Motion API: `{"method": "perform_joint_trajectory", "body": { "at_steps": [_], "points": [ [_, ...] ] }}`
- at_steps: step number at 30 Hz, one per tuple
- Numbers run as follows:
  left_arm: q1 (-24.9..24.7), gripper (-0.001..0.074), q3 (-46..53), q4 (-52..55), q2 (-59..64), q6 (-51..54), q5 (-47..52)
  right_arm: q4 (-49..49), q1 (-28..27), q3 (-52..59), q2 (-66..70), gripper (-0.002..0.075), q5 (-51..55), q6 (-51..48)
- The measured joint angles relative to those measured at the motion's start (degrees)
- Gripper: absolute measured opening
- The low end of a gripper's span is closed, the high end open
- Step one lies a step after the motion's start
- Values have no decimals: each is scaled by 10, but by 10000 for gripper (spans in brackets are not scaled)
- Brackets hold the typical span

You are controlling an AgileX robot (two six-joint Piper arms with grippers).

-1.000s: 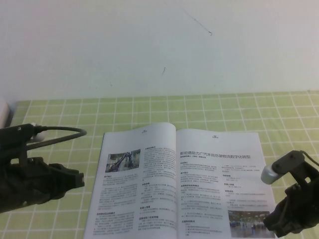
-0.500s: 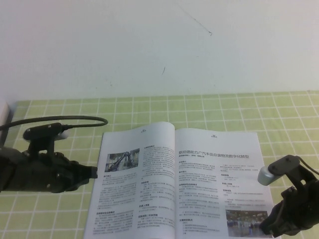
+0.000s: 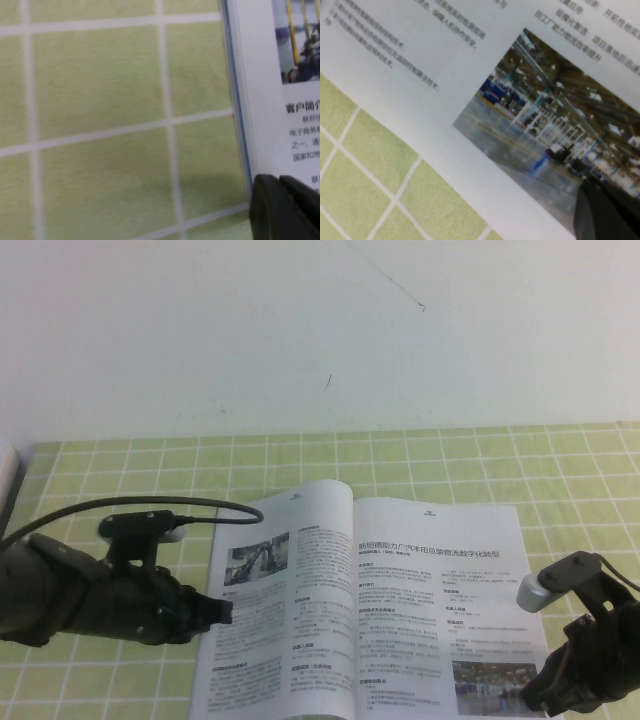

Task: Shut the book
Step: 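Close the open booklet and leave it lying on the table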

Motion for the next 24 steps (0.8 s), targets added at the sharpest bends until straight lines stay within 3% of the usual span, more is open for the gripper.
{"method": "perform_joint_trajectory", "body": {
  "at_steps": [11, 18, 24],
  "points": [
    [-135, -4, -26, -106, 3, 27, -10, 1, 0, 0, 0, -3, 0, 0],
    [-158, -4, -120, -126, 8, 60, 113, -29, 0, -17, -2, -3, 27, 7],
    [-158, -4, -180, -126, 3, 94, 179, -106, 0, -77, -56, -3, 95, 96]
  ]
}}
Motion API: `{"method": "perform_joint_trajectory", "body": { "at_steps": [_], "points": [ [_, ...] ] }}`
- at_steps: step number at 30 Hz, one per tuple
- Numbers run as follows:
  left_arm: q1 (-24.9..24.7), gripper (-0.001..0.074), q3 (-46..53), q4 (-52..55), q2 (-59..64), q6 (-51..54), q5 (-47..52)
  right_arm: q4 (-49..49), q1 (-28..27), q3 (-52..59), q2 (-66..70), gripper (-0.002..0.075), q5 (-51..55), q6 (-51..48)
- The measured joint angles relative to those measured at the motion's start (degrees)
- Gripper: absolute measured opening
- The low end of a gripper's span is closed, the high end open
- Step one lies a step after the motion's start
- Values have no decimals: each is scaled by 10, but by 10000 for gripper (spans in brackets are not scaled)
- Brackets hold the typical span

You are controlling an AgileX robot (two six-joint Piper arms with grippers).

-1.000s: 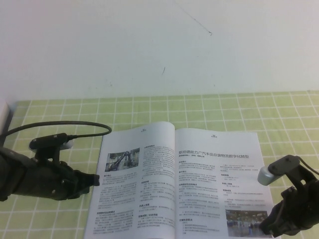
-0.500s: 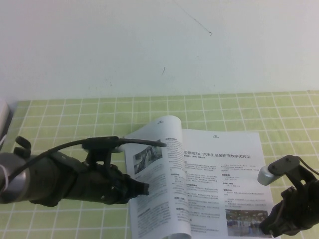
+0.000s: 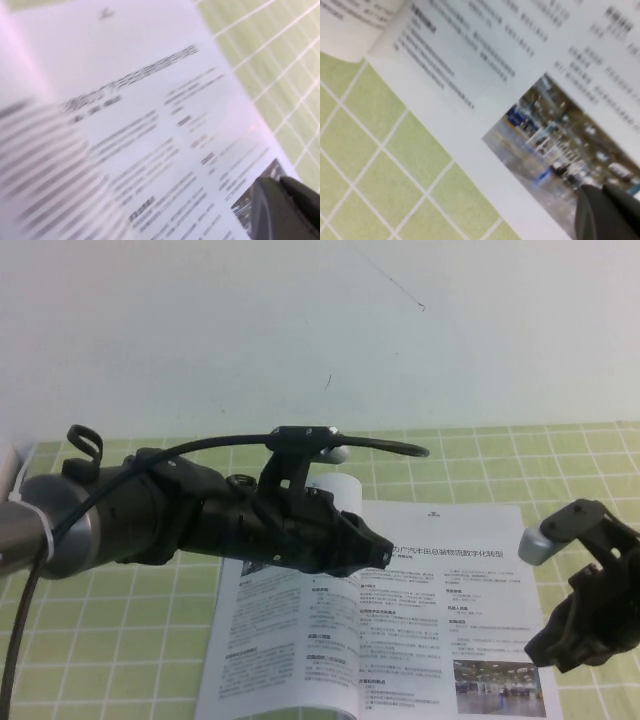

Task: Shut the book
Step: 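Close the open booklet and leave it lying on the table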

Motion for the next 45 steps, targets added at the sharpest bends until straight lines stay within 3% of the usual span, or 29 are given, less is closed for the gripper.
{"method": "perform_joint_trajectory", "body": {
  "at_steps": [3, 6, 12, 18, 21, 30, 45],
  "points": [
    [0, -4, -9, 26, -10, 13, 7, -38, 0, -30, -35, -3, 28, 44],
    [0, -4, -10, 126, -26, -11, -11, -49, 0, -38, -57, -3, 45, 68],
    [10, -4, -10, 431, -39, -268, -35, -64, 0, -22, -35, -3, 45, 82],
    [40, -4, -10, 641, -25, -514, -18, -65, 0, -5, 32, -3, 18, 83],
    [54, -4, -10, 681, -1, -577, -18, -65, 0, -4, 62, -3, 7, 83],
    [58, -4, -11, 696, 65, -599, -16, -63, -1, -10, 98, -3, 9, 83],
    [58, -4, -15, 850, 57, -749, 9, -63, -1, -11, 99, -3, 12, 83]
  ]
}}
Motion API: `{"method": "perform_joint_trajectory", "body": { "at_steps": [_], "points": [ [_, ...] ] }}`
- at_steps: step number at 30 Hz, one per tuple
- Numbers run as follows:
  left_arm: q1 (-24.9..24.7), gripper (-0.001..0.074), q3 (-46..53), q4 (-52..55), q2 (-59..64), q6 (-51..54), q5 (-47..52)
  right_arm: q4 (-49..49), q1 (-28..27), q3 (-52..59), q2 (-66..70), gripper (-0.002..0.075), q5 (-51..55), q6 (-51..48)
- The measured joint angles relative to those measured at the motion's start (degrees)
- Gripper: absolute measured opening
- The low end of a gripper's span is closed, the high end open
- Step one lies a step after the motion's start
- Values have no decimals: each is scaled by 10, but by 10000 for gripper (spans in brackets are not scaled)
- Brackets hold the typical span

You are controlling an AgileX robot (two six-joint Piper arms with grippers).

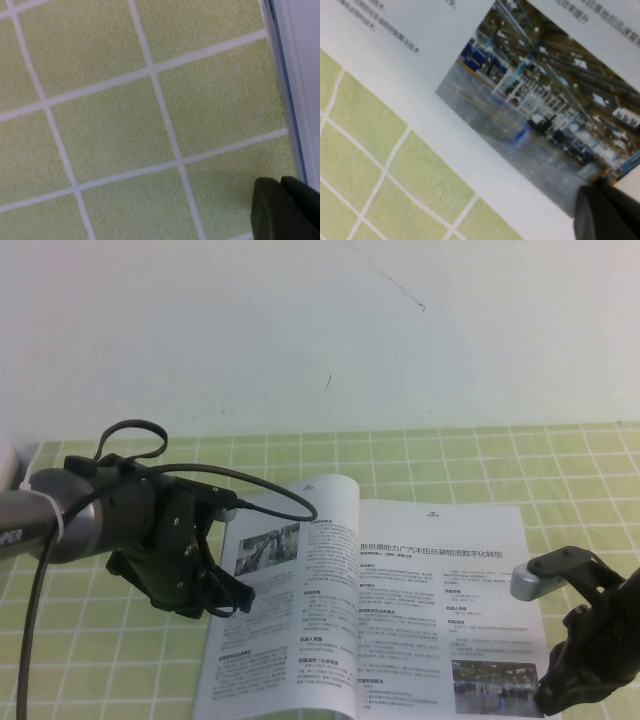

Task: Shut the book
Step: 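Close the open booklet and leave it lying on the table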

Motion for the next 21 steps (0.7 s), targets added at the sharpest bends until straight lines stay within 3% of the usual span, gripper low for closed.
{"method": "perform_joint_trajectory", "body": {
  "at_steps": [4, 9, 16, 21],
  "points": [
    [-10, -3, -1, -33, 13, 5, 0, 0, 0, 0, 0, -3, 0, 0],
    [-37, -1, -7, -101, 20, 103, -1, 0, 0, 0, 1, -3, 0, 0],
    [-122, -2, -6, -262, 17, 184, -49, 1, 0, 0, 1, -3, -1, 0],
    [-158, -2, -1, -287, -18, 199, -85, 3, 0, 0, 1, -3, -2, -1]
  ]
}}
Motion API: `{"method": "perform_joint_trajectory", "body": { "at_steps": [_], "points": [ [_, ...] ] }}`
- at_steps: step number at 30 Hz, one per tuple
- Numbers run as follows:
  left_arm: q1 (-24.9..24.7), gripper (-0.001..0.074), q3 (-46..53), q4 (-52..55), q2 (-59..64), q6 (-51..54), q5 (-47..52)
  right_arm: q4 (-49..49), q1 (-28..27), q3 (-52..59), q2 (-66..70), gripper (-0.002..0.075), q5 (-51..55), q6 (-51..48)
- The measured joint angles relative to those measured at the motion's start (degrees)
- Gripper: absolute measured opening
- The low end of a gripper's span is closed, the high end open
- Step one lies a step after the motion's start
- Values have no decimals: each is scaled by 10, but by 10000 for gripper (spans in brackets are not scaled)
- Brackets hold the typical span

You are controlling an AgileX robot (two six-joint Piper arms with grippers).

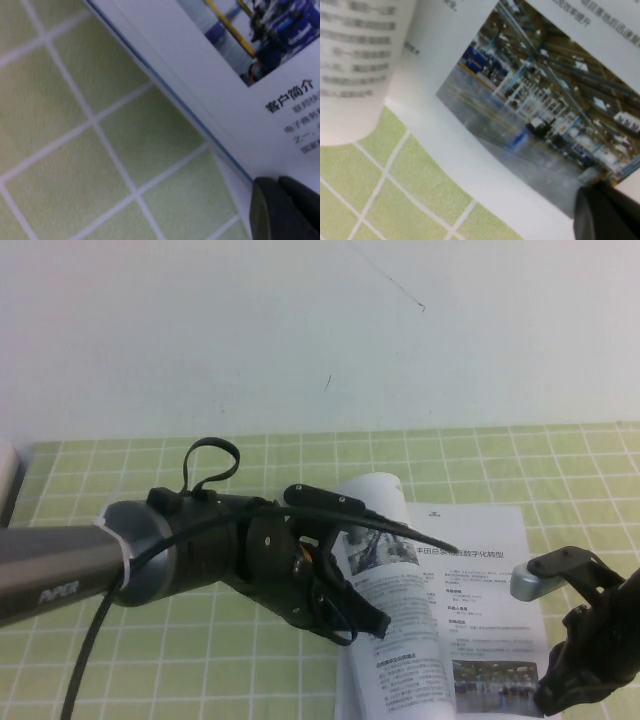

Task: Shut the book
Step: 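Close the open booklet and leave it lying on the table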

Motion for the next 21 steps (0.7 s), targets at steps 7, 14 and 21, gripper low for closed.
{"method": "perform_joint_trajectory", "body": {
  "at_steps": [7, 14, 21],
  "points": [
    [-8, -2, 0, -38, -81, 75, -51, -13, 0, -11, -3, -3, 10, -30],
    [-11, -2, 0, -66, -154, 188, -28, -139, 0, -98, -43, -3, 124, 6],
    [-11, -2, 1, -55, -274, 200, -20, -383, 0, -222, -97, -3, 268, 166]
  ]
}}
